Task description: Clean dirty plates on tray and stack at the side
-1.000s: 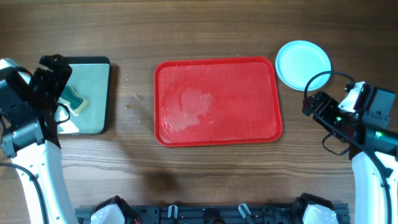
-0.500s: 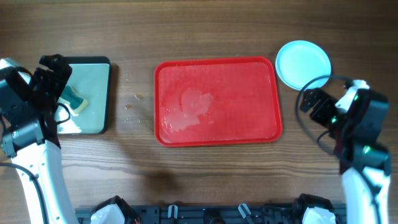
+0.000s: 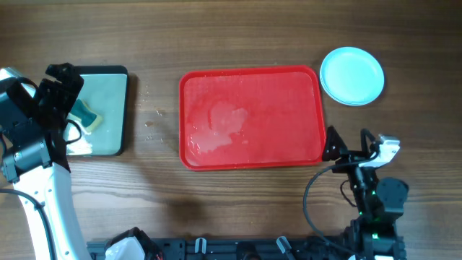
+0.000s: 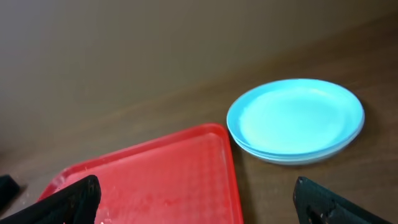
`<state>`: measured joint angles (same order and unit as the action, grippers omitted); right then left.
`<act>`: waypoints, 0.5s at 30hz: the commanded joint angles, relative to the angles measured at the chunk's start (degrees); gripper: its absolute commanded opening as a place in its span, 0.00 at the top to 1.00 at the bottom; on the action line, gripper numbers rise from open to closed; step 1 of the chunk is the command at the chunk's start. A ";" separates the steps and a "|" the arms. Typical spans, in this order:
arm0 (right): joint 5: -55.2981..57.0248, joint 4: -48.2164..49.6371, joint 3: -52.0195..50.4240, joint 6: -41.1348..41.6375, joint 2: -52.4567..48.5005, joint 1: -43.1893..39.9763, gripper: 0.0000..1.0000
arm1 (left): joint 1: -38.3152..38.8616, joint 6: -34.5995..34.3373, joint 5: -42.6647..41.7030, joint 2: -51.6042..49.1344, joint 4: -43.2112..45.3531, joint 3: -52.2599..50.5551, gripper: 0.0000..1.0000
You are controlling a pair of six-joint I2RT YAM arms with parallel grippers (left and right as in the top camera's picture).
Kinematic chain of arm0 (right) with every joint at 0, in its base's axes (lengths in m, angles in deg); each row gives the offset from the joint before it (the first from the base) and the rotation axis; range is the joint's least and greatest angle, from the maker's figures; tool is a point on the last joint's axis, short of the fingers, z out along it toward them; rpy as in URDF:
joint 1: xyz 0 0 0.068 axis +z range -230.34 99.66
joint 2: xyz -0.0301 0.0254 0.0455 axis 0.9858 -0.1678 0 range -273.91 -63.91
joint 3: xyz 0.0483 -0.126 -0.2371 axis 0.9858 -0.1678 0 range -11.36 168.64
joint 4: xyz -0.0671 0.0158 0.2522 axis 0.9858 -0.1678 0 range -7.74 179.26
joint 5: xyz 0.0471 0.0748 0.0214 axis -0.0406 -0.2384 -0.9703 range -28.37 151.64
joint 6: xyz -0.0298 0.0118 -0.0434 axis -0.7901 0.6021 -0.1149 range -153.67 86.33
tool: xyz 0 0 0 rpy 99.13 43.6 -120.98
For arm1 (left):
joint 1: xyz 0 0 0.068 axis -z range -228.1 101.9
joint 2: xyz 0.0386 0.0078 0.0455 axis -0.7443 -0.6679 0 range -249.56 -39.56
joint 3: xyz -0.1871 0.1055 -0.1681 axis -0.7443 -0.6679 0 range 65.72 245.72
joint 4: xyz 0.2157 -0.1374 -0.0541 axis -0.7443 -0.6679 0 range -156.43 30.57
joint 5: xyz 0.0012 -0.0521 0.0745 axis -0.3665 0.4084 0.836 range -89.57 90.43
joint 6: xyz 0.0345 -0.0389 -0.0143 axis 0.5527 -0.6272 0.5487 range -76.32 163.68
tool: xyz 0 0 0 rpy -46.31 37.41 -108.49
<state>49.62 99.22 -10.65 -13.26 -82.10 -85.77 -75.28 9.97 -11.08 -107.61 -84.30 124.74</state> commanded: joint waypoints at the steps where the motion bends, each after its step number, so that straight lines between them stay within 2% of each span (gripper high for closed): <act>1: -1.40 -2.86 -0.42 -5.57 4.00 0.24 0.00 | -0.35 0.26 -0.68 -0.11 0.15 0.13 0.00; 4: -0.57 -9.05 -0.42 -10.23 7.74 0.79 0.00 | -0.35 0.26 -0.68 -0.11 0.15 0.13 0.00; 7: 3.30 -9.42 -0.42 -13.42 9.55 3.61 0.00 | -0.35 0.26 -0.68 -0.11 0.15 0.13 0.00; 10: 8.31 -9.97 -0.42 -13.62 11.74 6.38 0.00 | -0.35 0.26 -0.68 -0.11 0.15 0.13 0.00; 15: 8.59 -9.99 -0.42 -14.40 16.87 6.93 0.00 | -0.35 0.26 -0.68 -0.11 0.15 0.13 0.00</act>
<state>55.92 89.19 -10.96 -26.11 -68.73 -79.11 -75.28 9.97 -11.08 -107.64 -84.27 124.74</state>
